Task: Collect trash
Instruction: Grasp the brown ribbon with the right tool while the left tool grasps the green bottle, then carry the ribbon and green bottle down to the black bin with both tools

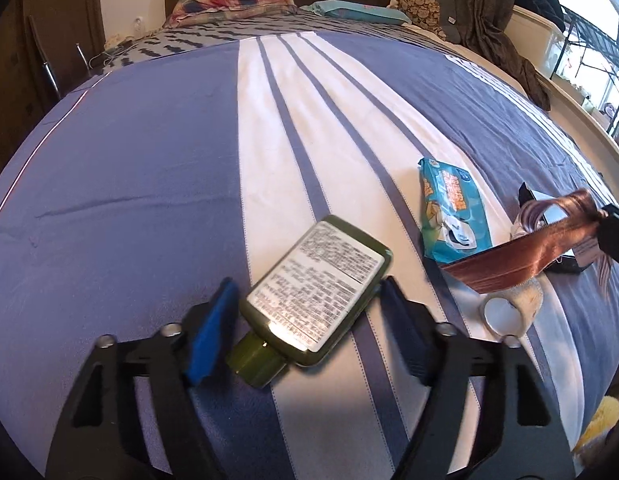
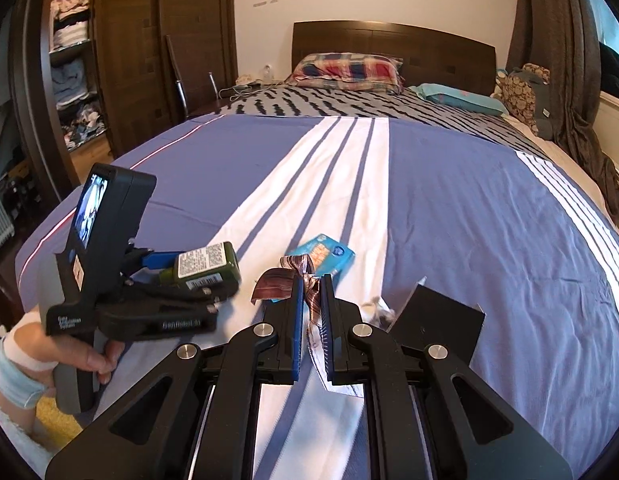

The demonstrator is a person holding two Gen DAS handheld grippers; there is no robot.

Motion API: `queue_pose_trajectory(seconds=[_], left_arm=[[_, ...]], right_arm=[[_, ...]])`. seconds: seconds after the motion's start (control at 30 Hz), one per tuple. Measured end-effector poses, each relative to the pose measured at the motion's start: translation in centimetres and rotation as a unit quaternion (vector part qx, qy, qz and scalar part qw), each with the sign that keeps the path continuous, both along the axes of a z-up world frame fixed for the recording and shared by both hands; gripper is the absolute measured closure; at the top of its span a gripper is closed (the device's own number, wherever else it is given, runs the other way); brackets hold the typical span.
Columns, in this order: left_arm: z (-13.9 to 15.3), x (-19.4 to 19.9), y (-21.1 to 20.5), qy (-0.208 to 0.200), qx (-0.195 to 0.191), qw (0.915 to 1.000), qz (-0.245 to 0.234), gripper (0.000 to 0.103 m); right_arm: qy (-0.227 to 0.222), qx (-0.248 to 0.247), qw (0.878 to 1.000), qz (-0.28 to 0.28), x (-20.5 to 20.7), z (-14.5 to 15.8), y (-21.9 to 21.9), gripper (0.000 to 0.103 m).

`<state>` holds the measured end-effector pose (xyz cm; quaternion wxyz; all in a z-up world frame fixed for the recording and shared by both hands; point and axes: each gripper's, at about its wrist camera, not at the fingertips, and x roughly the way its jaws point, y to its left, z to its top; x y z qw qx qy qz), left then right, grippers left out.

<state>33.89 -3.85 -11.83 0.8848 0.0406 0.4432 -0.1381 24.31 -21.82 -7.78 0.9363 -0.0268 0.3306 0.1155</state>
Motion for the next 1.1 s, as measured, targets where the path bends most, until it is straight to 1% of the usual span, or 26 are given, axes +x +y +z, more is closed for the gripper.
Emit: queue_pose_trajectory(seconds=[0.03, 0.13, 0.2, 0.4, 0.5, 0.7, 0.9, 1.1], left_arm=[[0.1, -0.2, 0.0, -0.001, 0.001, 1.0, -0.001, 0.046], [0.1, -1.1, 0.0, -0.003, 0.004, 1.0, 0.001, 0.054], [0.1, -2.1, 0.1, -0.005, 0.007, 1.0, 0.0, 0.055], [0.7, -5.8, 0.9, -0.013, -0.005, 0.9999, 0.004, 0.056], [1.4, -8.0, 1.3, -0.02, -0.014, 0.9997, 0.003, 0.056], [4.2, -12.8, 1.6, -0.054, -0.026, 0.9982, 0.001, 0.056], [7.0, -18.1, 1.2, -0.087, -0.032, 0.9956, -0.013, 0.056], [8.3, -22.2, 1.1, -0.105, -0.041, 0.9934, -0.02, 0.056]], right_arm=[[0.0, 0.001, 1.0, -0.001, -0.2, -0.1, -0.2, 0.094], [-0.002, 0.004, 1.0, -0.005, -1.0, 0.0, -0.5, 0.094], [-0.005, 0.003, 1.0, -0.008, -1.6, 0.1, -0.7, 0.094], [-0.011, 0.006, 1.0, -0.012, -4.0, 0.4, -0.9, 0.094], [-0.015, 0.009, 1.0, -0.011, -5.3, 0.9, -1.0, 0.094], [-0.03, 0.015, 0.999, -0.007, -8.3, 2.1, -1.1, 0.094], [-0.042, 0.023, 0.999, -0.001, -11.8, 2.9, -1.2, 0.094], [-0.051, 0.031, 0.998, 0.003, -15.1, 3.4, -1.1, 0.094]])
